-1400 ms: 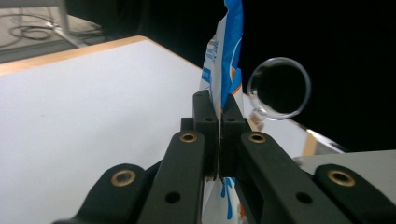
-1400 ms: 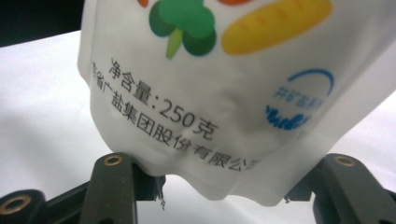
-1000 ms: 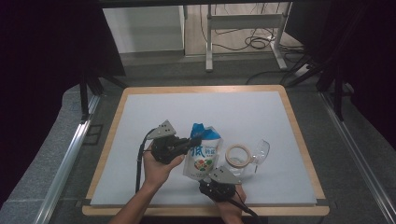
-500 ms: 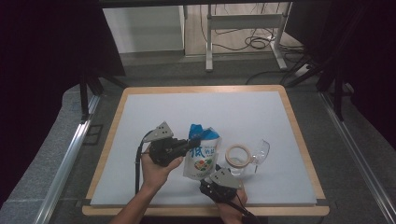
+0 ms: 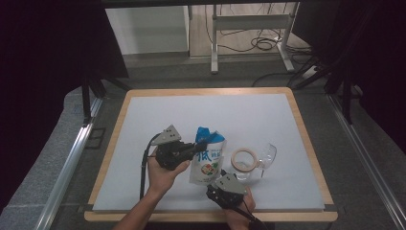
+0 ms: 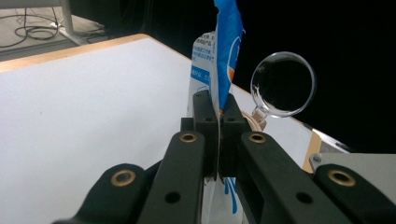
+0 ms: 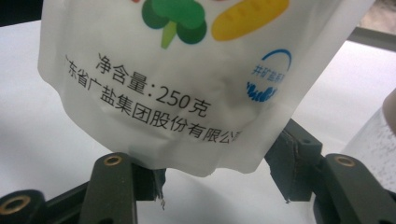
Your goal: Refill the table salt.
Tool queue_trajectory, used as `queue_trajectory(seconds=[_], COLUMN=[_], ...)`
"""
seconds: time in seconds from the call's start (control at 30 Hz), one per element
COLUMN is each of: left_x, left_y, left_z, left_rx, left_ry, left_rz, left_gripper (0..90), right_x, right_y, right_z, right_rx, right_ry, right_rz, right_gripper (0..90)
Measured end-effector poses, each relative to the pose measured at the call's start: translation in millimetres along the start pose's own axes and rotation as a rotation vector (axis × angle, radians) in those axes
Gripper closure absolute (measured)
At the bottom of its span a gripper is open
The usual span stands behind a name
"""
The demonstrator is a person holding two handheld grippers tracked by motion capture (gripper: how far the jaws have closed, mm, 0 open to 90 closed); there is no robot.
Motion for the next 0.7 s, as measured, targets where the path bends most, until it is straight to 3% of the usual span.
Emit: queue_trajectory(seconds=[0.27, 0.5, 0.7], left_x=[-5.4, -8.7, -8.5], left_y=[-11.5, -21.8, -28.2], left_z=[-3.8, -11.7, -8.0], left_rx=[0.035, 0.05, 0.084], left_ry=[-0.006, -0.05, -0.033], left_rz=[0.036, 0.086, 0.116], left_gripper=[90.0, 90.0, 89.9], right_x=[1.8, 2.2, 2.3], right_y=[4.0, 3.9, 2.6], right_z=[1.8, 6.8, 9.6], right_rx=[-0.026, -0.039, -0.037], right_ry=[-0.037, -0.027, -0.018], right_rz=[0.002, 0.028, 0.032], right_gripper=[45.2, 45.2, 45.2])
Point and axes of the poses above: each handheld gripper's, and its own axes: y roughly backward along the jaws, x roughly out of its underside, z roughly to its left, the point moved 7 cm from there along -y, roughly forward along the jaws, and after that the axes turned 6 degrees about -x, right-handed, at the moved point
